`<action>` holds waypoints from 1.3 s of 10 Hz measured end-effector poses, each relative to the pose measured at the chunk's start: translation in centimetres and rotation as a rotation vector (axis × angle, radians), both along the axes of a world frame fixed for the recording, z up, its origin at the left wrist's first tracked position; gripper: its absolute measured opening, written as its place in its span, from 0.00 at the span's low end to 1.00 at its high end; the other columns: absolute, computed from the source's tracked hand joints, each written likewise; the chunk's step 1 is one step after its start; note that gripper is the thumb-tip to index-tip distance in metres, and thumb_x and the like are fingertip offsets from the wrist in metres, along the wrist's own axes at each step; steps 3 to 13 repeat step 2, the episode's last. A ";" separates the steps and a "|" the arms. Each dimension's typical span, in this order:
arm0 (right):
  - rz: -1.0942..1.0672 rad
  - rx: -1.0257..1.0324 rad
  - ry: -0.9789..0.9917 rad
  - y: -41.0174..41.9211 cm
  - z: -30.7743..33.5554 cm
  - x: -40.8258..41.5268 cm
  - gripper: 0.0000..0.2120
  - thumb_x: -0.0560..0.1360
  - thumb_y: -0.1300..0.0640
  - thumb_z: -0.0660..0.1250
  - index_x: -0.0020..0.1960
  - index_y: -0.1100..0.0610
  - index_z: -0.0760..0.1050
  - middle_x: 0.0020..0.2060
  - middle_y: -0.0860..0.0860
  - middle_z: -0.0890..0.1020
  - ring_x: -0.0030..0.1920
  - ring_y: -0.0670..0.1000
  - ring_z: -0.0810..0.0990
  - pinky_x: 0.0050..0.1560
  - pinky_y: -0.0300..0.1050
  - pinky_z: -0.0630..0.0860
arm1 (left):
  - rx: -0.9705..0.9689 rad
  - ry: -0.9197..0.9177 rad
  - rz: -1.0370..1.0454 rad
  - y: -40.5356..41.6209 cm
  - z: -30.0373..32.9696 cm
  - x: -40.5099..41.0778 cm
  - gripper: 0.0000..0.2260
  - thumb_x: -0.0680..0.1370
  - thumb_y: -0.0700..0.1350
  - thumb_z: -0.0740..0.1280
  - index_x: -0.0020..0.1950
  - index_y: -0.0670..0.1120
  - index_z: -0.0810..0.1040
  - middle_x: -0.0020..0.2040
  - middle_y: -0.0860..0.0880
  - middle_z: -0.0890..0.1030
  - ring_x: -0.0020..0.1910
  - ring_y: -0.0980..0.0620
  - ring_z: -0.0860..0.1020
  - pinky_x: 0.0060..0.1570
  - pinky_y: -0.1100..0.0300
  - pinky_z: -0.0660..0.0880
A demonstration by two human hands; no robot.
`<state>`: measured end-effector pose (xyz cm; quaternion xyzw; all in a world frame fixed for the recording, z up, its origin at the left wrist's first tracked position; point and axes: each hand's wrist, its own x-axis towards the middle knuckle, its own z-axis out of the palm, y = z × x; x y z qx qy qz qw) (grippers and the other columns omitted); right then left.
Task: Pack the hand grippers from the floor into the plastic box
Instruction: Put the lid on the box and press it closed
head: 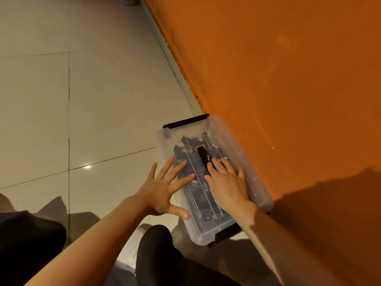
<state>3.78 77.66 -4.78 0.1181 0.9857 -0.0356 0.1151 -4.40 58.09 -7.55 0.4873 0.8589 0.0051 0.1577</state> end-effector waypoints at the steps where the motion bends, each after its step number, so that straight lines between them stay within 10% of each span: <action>1: -0.024 -0.008 -0.238 0.1 3.5 -0.6 0.25 0.81 0.43 0.47 0.77 0.46 0.51 0.77 0.51 0.47 0.76 0.55 0.46 0.71 0.66 0.46 | -0.166 0.020 0.027 0.3 3.0 1.3 0.43 0.66 0.78 0.46 0.74 0.61 0.35 0.75 0.50 0.31 0.72 0.45 0.28 0.67 0.35 0.31; 2: -0.015 -0.102 -0.189 -0.7 8.8 -0.9 0.26 0.80 0.42 0.51 0.76 0.43 0.50 0.77 0.50 0.47 0.76 0.56 0.49 0.72 0.63 0.49 | 0.027 0.078 0.212 -0.4 7.7 2.7 0.35 0.76 0.64 0.59 0.77 0.58 0.45 0.78 0.50 0.41 0.75 0.46 0.37 0.73 0.41 0.41; 13: -0.015 -0.102 -0.189 -0.7 8.8 -0.9 0.26 0.80 0.42 0.51 0.76 0.43 0.50 0.77 0.50 0.47 0.76 0.56 0.49 0.72 0.63 0.49 | 0.027 0.078 0.212 -0.4 7.7 2.7 0.35 0.76 0.64 0.59 0.77 0.58 0.45 0.78 0.50 0.41 0.75 0.46 0.37 0.73 0.41 0.41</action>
